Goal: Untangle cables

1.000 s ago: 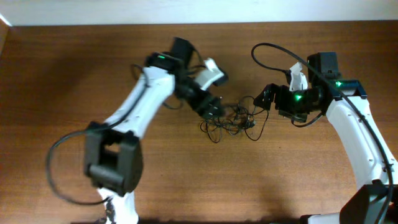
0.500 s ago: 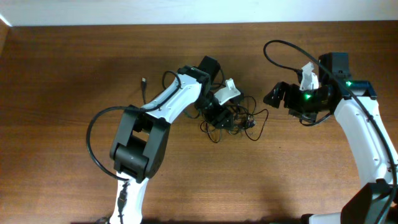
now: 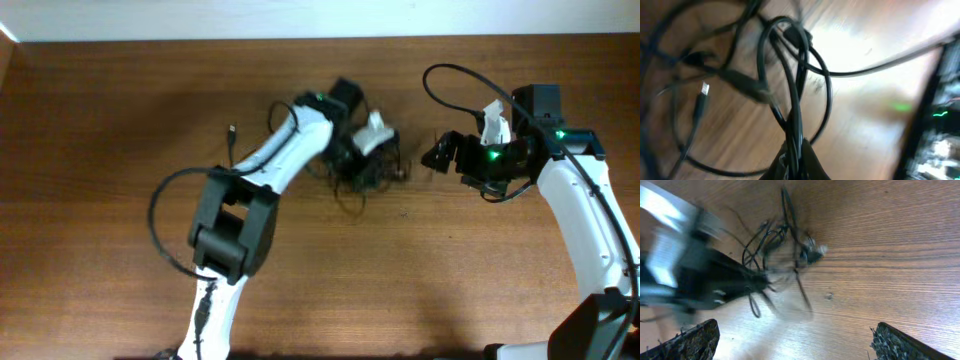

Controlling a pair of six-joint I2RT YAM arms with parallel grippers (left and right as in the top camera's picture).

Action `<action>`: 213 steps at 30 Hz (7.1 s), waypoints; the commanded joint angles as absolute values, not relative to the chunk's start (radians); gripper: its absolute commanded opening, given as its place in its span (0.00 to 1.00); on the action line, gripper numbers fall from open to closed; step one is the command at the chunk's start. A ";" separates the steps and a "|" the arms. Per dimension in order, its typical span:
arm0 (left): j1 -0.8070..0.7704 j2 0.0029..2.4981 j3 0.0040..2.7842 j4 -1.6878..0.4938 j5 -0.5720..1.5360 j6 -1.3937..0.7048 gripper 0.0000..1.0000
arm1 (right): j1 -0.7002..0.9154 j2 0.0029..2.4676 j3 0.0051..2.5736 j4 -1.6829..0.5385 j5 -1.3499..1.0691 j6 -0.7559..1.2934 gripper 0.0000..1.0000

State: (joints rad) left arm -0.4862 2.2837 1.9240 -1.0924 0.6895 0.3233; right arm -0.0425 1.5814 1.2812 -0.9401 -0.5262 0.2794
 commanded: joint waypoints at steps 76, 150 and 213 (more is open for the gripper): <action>-0.088 2.272 2.317 -1.388 -0.293 -0.051 0.00 | -0.649 1.234 1.453 -1.126 -0.505 0.239 0.04; -0.091 2.271 2.885 -1.557 0.950 -0.120 0.00 | 0.218 1.720 1.701 -0.971 -0.677 0.173 0.92; -0.033 2.272 2.881 -1.633 0.173 -0.149 0.00 | -0.398 1.505 1.700 -1.346 -0.544 0.056 0.04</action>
State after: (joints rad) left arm -0.0307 2.2833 2.8651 -1.6318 0.0517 -0.1509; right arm -0.4885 1.5028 1.6993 -1.3506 -0.4774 0.0948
